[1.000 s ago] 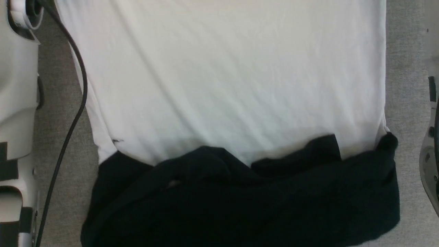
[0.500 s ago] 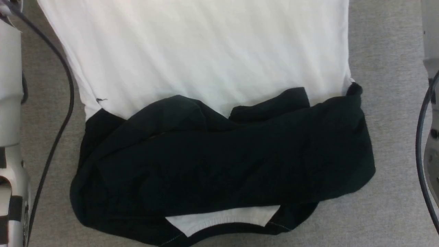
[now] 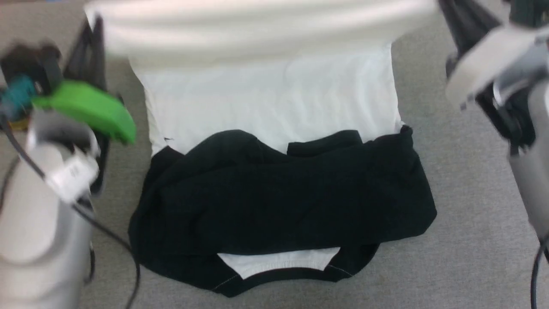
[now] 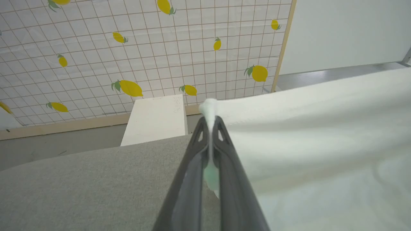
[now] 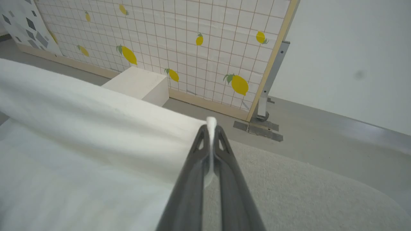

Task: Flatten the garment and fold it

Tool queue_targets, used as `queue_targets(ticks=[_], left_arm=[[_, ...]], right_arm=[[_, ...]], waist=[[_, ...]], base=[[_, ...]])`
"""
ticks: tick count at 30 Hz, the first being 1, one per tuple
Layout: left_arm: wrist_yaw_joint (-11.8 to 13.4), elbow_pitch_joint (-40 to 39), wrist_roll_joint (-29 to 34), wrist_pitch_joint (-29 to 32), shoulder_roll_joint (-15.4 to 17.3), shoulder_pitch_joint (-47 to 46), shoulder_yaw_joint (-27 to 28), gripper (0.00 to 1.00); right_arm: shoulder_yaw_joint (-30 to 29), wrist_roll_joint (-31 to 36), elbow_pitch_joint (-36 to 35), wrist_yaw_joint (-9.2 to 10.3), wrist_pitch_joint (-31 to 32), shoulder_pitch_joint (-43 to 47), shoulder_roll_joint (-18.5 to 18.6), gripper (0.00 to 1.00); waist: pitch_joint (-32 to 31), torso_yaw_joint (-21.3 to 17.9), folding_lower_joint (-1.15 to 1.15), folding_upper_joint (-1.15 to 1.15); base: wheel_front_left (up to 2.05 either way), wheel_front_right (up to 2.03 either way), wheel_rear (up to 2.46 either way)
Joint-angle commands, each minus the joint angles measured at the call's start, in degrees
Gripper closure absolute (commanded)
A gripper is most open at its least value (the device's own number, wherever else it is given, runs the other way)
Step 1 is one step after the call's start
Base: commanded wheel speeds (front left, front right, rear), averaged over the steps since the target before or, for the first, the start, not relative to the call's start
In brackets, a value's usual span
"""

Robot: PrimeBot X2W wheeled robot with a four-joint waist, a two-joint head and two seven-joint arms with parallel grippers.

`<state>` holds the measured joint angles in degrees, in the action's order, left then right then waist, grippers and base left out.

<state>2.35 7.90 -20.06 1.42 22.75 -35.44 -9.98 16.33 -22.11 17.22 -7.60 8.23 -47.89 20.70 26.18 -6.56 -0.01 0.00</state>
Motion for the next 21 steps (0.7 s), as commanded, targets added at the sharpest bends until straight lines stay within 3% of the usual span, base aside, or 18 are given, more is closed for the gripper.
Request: queue_targets(ticks=[1, 6, 9, 14, 21], left_arm=[[0.9, -2.6, -0.5, 0.2, 0.0, 3.7, 0.3, 1.00], [3.2, -12.5, -2.6, 2.0, -0.6, 18.7, 0.4, 1.00], [4.8, -16.8, -4.5, 2.3, -1.7, 29.2, 0.3, 1.00], [6.4, -18.3, -6.7, 1.3, -4.4, 38.2, -0.5, 1.00], [4.7, -13.5, -8.4, 0.2, -5.6, 42.8, -2.8, 1.00]], right_arm=[[-1.1, -0.5, -2.1, 0.11, 0.3, 3.6, 0.9, 1.00], [-7.1, 0.1, -10.7, 0.11, 3.9, 18.1, 1.5, 1.00], [-12.1, 0.3, -17.0, 0.11, 7.8, 29.1, -0.8, 1.00], [-17.2, 1.8, -23.7, 0.11, 12.7, 40.9, -4.2, 1.00], [-20.1, 5.6, -25.7, 0.11, 17.1, 51.1, -9.8, 1.00]], waist=[[-8.2, 2.2, 0.01, 0.00], [-12.4, 3.2, 0.01, 0.00], [-14.3, 4.0, 0.01, 0.00], [-15.5, 5.2, 0.01, 0.00], [-15.7, 6.2, 0.01, 0.00]], base=[[0.00, 0.00, 0.00], [0.00, 0.00, 0.00], [0.00, 0.00, 0.00], [0.00, 0.00, 0.00], [0.00, 0.00, 0.00]])
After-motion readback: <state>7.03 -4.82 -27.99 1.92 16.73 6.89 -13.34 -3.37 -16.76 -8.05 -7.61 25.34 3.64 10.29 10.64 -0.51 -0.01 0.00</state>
